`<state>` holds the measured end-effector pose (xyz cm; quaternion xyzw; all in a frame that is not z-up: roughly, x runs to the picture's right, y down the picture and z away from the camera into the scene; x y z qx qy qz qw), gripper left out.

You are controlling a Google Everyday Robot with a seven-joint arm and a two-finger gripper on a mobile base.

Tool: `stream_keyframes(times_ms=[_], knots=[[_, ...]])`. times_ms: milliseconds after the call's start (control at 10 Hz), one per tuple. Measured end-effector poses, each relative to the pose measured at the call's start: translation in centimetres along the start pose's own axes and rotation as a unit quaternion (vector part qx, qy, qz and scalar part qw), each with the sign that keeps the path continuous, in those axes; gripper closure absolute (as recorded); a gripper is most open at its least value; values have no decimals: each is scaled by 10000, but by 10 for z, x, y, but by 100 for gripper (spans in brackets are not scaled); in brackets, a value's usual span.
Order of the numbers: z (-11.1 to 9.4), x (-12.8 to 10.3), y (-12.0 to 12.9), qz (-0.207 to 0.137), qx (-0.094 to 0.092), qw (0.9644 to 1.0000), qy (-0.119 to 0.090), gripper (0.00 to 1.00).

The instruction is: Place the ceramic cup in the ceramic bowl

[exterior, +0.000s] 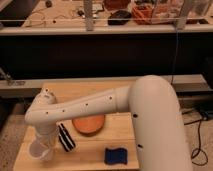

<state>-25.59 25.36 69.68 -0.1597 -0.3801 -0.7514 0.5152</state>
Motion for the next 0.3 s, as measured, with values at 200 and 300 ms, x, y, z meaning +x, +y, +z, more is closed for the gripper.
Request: stream_keyframes(times_ms=[200, 300], knots=[[-21, 8, 10, 28, 64, 9999, 106, 99], [-30, 13, 15, 49, 101, 9998, 154, 99]])
